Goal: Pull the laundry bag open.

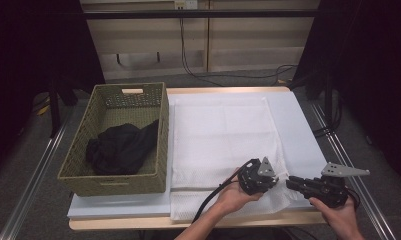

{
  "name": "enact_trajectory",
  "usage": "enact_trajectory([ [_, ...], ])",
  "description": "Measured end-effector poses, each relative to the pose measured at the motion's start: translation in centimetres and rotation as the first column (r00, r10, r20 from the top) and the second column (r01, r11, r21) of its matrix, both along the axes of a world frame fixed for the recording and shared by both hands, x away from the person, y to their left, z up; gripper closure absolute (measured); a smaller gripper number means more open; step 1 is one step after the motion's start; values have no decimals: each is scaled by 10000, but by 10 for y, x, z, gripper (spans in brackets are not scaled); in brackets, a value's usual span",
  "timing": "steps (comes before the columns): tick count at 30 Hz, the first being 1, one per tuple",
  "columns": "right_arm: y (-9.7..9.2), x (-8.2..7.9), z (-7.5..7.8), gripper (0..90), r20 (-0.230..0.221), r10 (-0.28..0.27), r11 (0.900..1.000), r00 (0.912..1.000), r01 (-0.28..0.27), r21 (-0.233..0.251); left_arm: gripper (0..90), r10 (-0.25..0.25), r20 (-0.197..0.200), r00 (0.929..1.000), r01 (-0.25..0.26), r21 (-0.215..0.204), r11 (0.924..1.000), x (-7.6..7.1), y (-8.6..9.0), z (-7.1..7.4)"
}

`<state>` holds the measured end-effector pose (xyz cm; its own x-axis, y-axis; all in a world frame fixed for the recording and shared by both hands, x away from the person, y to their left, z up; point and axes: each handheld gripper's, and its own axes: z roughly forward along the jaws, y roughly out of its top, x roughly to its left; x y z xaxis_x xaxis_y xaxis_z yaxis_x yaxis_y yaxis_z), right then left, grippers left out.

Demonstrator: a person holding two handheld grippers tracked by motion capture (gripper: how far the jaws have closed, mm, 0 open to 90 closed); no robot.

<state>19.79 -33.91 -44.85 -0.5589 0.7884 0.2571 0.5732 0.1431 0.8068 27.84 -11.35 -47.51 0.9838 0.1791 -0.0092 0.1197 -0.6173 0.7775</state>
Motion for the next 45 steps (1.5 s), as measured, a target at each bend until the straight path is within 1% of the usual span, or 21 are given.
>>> enact_trajectory([
  [1, 0, 0, -1, 699, -131, -121, 9999, 9998, 121, -3, 821, 30, -85, 10000, -31, -207, 9998, 0, 0, -1],
  [3, 1, 3, -4, 637, -314, -224, 9997, 9993, 226, 53, 821, -20, -101, 9999, 17, -248, 9997, 0, 1, 0],
  [4, 1, 3, -4, 637, -314, -224, 9997, 9993, 226, 53, 821, -2, -113, 9999, 1, -102, 9999, -1, 1, 1],
  [5, 1, 4, -4, 622, -382, -149, 9998, 9992, 153, 83, 821, -93, -99, 9999, 91, -202, 9998, -2, 1, 0],
  [6, 3, 6, -5, 607, -392, -72, 9998, 9992, 78, 156, 821, -164, 11, 9999, 164, -19, 9999, -3, 1, 2],
  [9, 8, 10, -4, 631, -407, 101, 9996, 9991, -91, 260, 821, -135, -2, 9999, 135, -174, 9998, -5, 1, 1],
  [10, 10, 12, -4, 660, -436, 124, 9995, 9990, -111, 291, 821, -146, -53, 9999, 144, -249, 9996, -5, 1, 1],
  [11, 11, 14, -4, 736, -457, 241, 9991, 9987, -224, 363, 821, -112, -9, 9999, 112, -118, 9999, -5, 2, 1],
  [12, 13, 16, -5, 785, -440, 369, 9986, 9984, -351, 393, 821, -67, -56, 10000, 65, -241, 9997, -6, 3, 0],
  [15, 16, 18, -3, 850, -403, 335, 9985, 9986, -317, 438, 820, -65, -20, 10000, 65, -274, 9996, -5, 6, 0],
  [20, 20, 18, -2, 865, -413, 490, 9978, 9979, -471, 470, 819, -39, -126, 9999, 33, -433, 9991, -5, 4, 0],
  [24, 21, 20, -1, 866, -401, 739, 9952, 9965, -712, 668, 819, -46, 108, 9999, 49, -280, 9996, -6, 2, 4],
  [25, 20, 19, -1, 866, -403, 743, 9944, 9964, -709, 789, 819, -117, 222, 9997, 125, -365, 9993, -5, 4, 6],
  [27, 20, 18, 0, 868, -410, 872, 9912, 9953, -826, 1034, 819, -144, 135, 9998, 151, -491, 9987, -5, 4, 7],
  [32, 18, 17, 0, 868, -372, 997, 9889, 9943, -949, 1145, 817, -194, 362, 9992, 212, -508, 9985, -6, 3, 8],
  [33, 17, 17, -1, 868, -387, 1020, 9880, 9940, -967, 1206, 815, -138, 232, 9996, 151, -605, 9981, -7, 4, 7],
  [34, 17, 16, -1, 868, -413, 1070, 9865, 9934, -1009, 1286, 813, -65, 431, 9991, 91, -608, 9981, -7, 5, 8],
  [35, 16, 16, -2, 868, -428, 971, 9879, 9944, -911, 1256, 810, -5, 429, 9991, 35, -711, 9975, -6, 7, 9],
  [36, 16, 16, -2, 868, -349, 956, 9876, 9948, -904, 1285, 806, -43, 96, 9999, 51, -875, 9961, -5, 9, 9],
  [39, 17, 15, -2, 868, -395, 1023, 9879, 9940, -968, 1211, 812, -193, 289, 9994, 211, -637, 9977, -4, 10, 8],
  [45, 20, 17, -2, 868, -345, 1105, 9874, 9933, -1057, 1176, 819, -163, 378, 9992, 187, -654, 9977, -5, 9, 8],
])
